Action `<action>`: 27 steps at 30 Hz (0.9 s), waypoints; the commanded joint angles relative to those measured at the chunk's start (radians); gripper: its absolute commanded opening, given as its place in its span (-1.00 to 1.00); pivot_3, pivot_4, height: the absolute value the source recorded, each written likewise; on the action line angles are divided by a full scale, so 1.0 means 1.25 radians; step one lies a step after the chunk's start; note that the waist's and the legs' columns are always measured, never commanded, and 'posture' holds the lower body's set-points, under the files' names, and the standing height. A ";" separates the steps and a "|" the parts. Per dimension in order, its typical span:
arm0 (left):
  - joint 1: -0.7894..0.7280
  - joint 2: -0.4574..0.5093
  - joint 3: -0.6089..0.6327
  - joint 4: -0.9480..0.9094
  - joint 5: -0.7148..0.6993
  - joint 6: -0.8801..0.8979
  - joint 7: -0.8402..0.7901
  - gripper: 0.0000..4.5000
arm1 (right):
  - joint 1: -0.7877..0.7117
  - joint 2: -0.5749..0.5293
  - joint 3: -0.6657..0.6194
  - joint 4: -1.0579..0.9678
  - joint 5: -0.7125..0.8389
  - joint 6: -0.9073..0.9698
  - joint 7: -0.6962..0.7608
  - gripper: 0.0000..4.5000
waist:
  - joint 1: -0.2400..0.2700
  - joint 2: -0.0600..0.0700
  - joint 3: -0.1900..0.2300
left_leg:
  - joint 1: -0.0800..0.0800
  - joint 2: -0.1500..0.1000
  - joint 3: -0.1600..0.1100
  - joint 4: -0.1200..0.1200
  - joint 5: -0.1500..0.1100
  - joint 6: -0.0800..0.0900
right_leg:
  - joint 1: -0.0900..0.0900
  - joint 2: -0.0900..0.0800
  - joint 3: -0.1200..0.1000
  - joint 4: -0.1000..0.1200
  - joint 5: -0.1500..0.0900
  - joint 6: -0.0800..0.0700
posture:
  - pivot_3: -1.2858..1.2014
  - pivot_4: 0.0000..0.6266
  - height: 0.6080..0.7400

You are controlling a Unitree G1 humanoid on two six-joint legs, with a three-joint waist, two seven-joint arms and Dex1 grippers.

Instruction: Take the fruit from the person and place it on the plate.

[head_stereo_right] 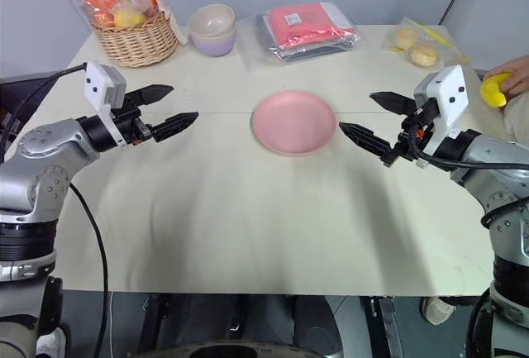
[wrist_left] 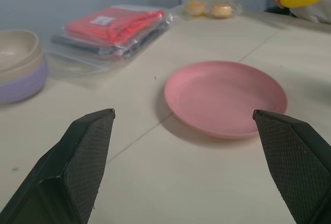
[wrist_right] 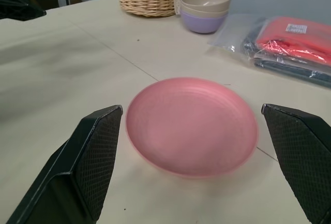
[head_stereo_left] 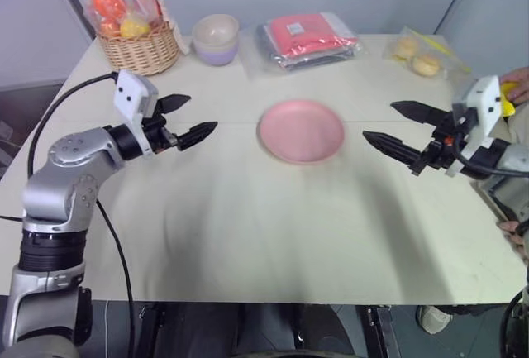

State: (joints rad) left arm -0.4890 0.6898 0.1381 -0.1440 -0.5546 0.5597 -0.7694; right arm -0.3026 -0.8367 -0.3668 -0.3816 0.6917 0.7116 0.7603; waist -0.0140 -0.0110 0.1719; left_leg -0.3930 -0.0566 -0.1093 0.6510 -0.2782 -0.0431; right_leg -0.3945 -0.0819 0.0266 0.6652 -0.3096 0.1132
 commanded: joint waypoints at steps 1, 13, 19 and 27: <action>0.000 0.005 0.016 -0.042 -0.010 0.002 -0.006 1.00 | -0.021 -0.003 -0.016 -0.008 0.019 -0.004 -0.006 0.96 | 0.000 0.000 0.000 | 0.000 0.000 0.000 0.000 0.000 0.000 | 0.000 0.000 0.000 0.000 0.000 0.000 | 0.03 -0.52 1.00; -0.031 -0.020 0.020 -0.031 -0.010 -0.007 0.020 1.00 | -0.017 0.009 0.008 -0.014 0.013 -0.005 -0.016 0.96 | 0.001 0.000 0.000 | 0.000 0.000 0.000 0.000 0.000 0.000 | 0.000 0.000 0.000 0.000 0.000 0.000 | 0.03 -0.52 1.00; -0.043 -0.031 0.009 -0.028 -0.013 -0.003 0.012 1.00 | -0.010 0.006 0.002 -0.025 0.019 -0.001 -0.020 0.96 | 0.001 0.000 0.000 | 0.000 0.000 0.000 0.000 0.000 0.000 | 0.000 0.000 0.000 0.000 0.000 0.000 | 0.03 -0.52 1.00; -0.050 -0.043 -0.005 -0.019 -0.004 -0.010 0.003 1.00 | -0.001 -0.001 -0.006 -0.035 0.020 -0.001 -0.027 0.96 | 0.001 0.000 0.000 | 0.000 0.000 0.000 0.000 0.000 0.000 | 0.000 0.000 0.000 0.000 0.000 0.000 | 0.03 -0.52 1.00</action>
State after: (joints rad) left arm -0.5255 0.6306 0.1301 -0.1580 -0.5662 0.5693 -0.7615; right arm -0.2988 -0.8257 -0.3374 -0.3904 0.7016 0.7171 0.7307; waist -0.0132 -0.0112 0.1720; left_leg -0.3930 -0.0564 -0.1093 0.6510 -0.2782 -0.0432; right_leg -0.3945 -0.0817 0.0266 0.6651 -0.3096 0.1132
